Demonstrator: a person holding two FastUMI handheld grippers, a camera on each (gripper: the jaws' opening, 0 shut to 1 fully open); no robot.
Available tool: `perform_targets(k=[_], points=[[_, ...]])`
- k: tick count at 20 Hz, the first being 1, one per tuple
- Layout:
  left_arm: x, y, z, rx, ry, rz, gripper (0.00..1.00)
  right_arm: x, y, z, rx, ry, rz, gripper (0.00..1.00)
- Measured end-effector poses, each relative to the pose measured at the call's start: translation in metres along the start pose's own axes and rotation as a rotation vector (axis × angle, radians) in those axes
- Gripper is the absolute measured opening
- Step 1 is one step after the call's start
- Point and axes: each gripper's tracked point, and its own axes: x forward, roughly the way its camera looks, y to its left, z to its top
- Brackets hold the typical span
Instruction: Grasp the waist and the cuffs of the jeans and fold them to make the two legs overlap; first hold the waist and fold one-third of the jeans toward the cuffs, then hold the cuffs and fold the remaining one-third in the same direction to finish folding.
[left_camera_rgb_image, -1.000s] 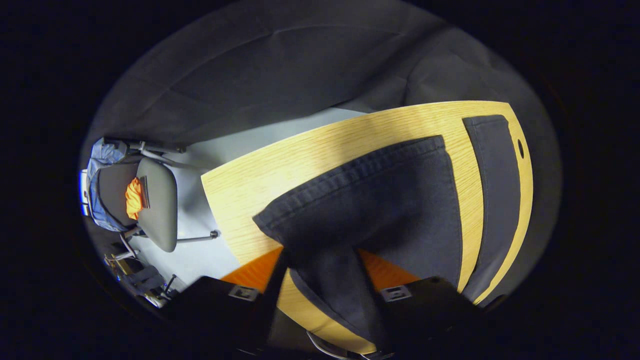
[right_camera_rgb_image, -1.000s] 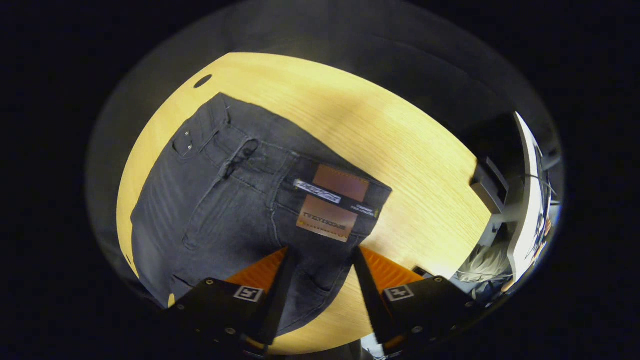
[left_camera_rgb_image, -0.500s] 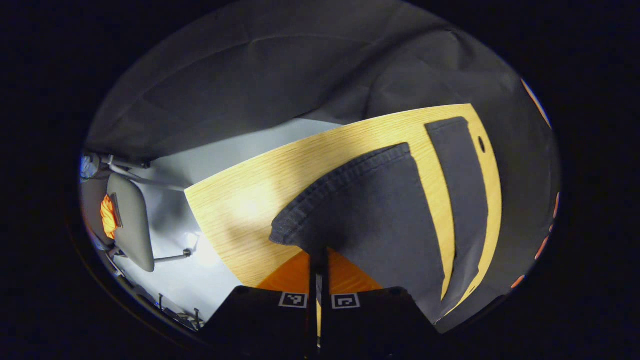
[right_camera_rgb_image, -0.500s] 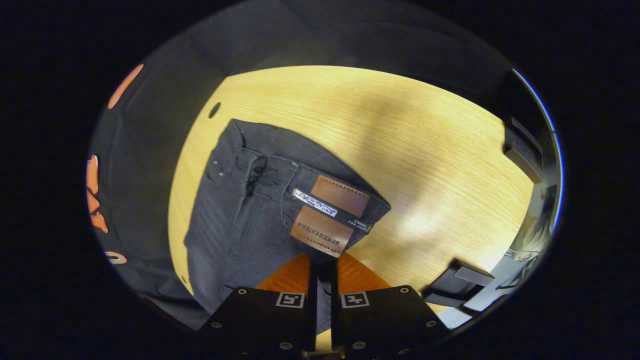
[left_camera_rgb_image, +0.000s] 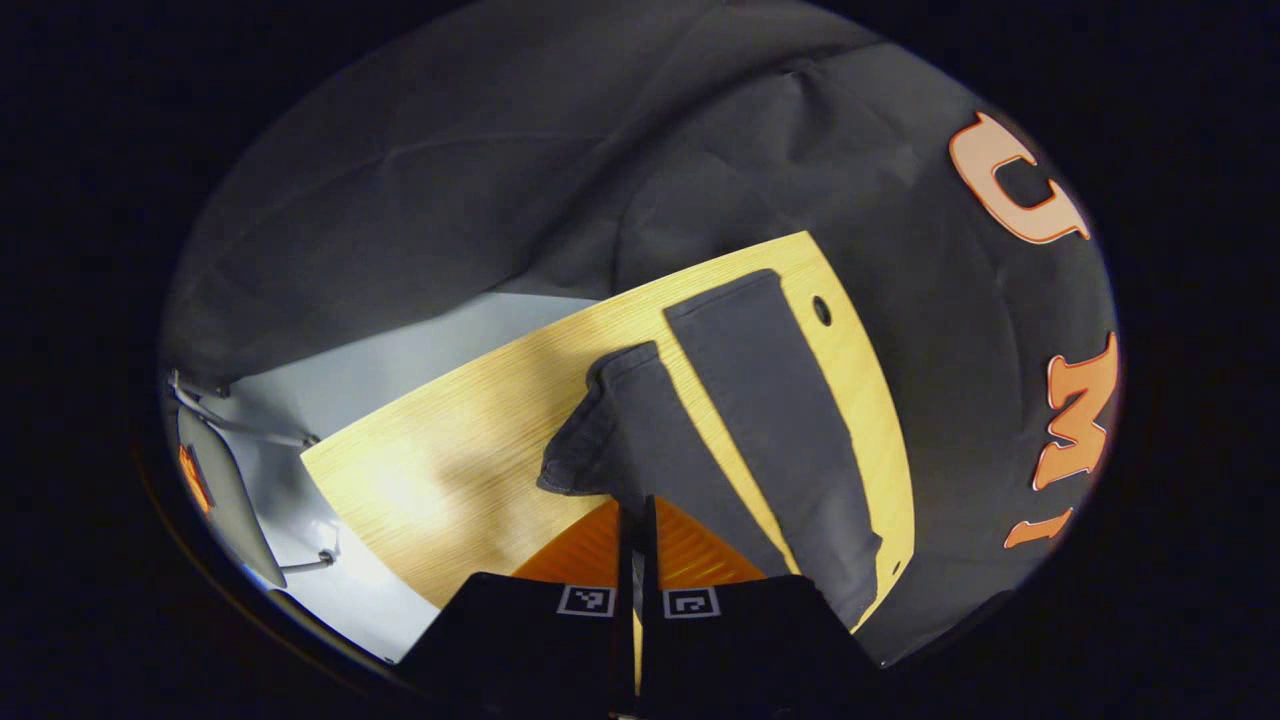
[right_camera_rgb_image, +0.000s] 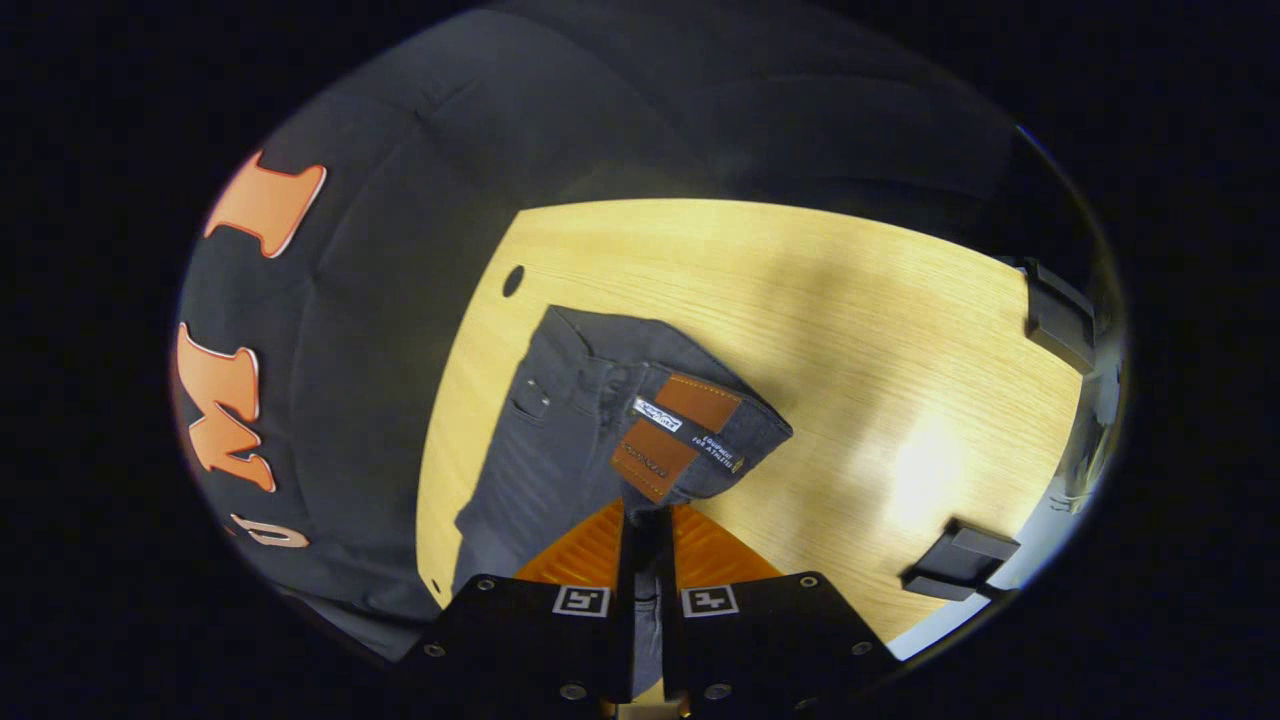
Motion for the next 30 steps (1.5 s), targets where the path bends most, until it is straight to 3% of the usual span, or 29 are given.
perform_targets(k=[1, 4, 11, 19, 29, 30], points=[[-0.001, -0.008, 0.006, 0.017, -0.003, -0.010, 0.03, 0.000, 0.012, 0.004, -0.009, -0.006, 0.021, 0.16], [0.001, -0.033, 0.020, 0.058, -0.003, -0.036, 0.03, 0.002, 0.040, 0.011, -0.038, -0.015, 0.049, 0.12], [0.019, -0.093, 0.053, 0.158, 0.005, -0.072, 0.03, 0.027, 0.090, 0.029, -0.082, -0.013, 0.029, 0.12], [0.088, -0.121, 0.109, 0.169, 0.017, 0.037, 0.03, 0.077, 0.123, 0.063, -0.059, -0.003, -0.003, 0.12], [0.154, -0.175, 0.138, 0.321, 0.026, 0.122, 0.03, 0.142, 0.143, 0.073, -0.080, 0.056, -0.079, 0.12], [0.159, -0.177, 0.134, 0.339, 0.040, 0.133, 0.08, 0.144, 0.142, 0.072, -0.071, 0.068, -0.082, 0.12]])
